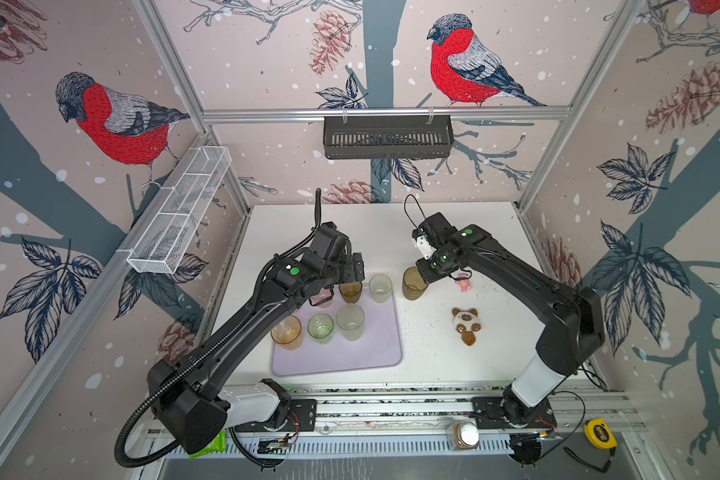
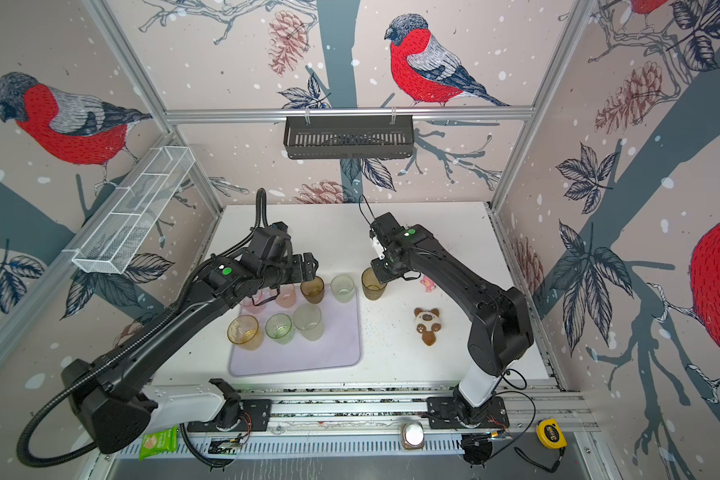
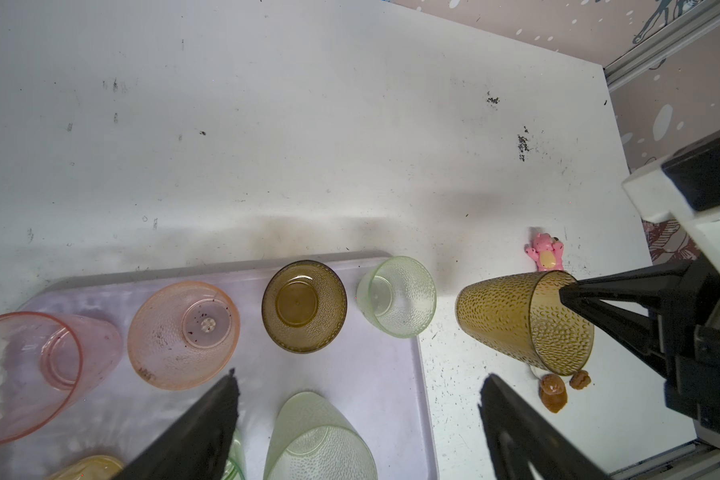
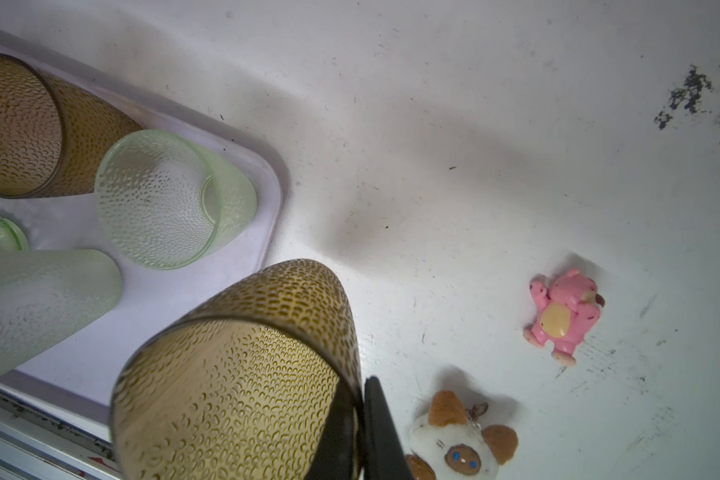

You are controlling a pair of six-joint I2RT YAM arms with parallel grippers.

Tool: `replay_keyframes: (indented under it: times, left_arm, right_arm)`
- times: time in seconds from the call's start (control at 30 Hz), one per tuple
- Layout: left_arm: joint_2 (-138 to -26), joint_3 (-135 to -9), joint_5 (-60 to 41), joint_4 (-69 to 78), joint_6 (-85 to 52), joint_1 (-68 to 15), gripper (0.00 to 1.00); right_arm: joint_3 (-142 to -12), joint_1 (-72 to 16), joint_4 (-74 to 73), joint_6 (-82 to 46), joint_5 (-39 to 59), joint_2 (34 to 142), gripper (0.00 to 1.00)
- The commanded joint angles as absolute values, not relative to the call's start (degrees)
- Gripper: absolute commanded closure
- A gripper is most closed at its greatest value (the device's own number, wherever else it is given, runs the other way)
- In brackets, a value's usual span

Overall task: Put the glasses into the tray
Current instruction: 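Lift the tall amber glass with the right gripper and carry it toward the tray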

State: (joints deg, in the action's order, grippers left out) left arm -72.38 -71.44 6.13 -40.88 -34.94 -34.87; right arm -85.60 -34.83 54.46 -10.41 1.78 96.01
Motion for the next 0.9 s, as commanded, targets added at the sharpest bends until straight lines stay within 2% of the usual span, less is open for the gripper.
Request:
replay_keyframes:
  times: [0.0, 0.47, 0.87]
  left_arm:
    - [-71.9, -71.1, 5.9, -38.3, -35.0, -34.6, 0.09]
    - [-68.5, -69.9, 4.2, -44.3, -32.6, -34.3, 0.09]
    - [-61.9, -63.3, 2.6, -46.1, -34.3, -34.3, 0.09]
  right_arm:
    - [-84.6, -35.9, 55.9, -11.9, 2.0, 94.9, 1.0]
    - [-83.4, -41.2, 55.8, -15.1, 3.4, 93.6, 1.0]
    - [-82.9, -43.5, 54.3, -15.6, 4.3, 94.9, 1.0]
